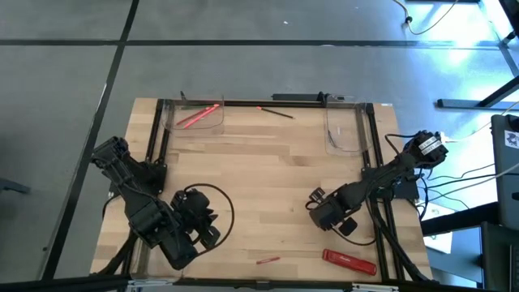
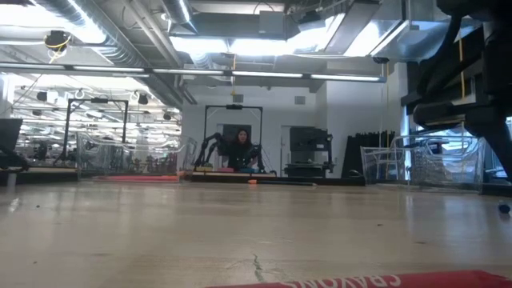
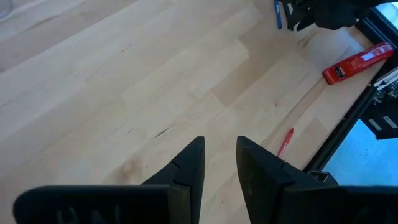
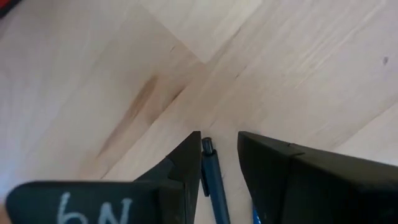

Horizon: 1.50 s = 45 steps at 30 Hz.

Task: Sort crayons/erasers/pens/pencils in bins
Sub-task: Put the black pen into the bottom left transparent bin

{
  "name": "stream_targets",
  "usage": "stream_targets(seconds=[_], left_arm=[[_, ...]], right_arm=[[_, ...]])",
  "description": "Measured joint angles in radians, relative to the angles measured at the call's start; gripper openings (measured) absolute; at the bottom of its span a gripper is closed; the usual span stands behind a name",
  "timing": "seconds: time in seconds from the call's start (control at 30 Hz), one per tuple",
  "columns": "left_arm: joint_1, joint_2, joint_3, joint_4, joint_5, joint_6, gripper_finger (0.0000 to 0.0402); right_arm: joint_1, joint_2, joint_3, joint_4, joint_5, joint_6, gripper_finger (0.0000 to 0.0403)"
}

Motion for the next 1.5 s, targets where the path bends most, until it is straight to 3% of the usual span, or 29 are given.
stream_targets(seconds=[0.83,1.27,1.5], left_arm=[[-0.012,0.000,0.000,0.000,0.001,0.000,0.0084],[-0.014,0.000,0.000,0.001,0.000,-0.002,0.0084],[-0.014,0.000,0.000,0.001,0.000,-0.002,0.0084]], right_arm=[[0.001,0.087,0.006,-0.014,0.011,-0.008,0.0107],[0.000,0.089,0.005,-0.014,0.022,0.017,0.0018],[0.000,0.089,0.003,-0.003,0.021,0.054,0.0016]])
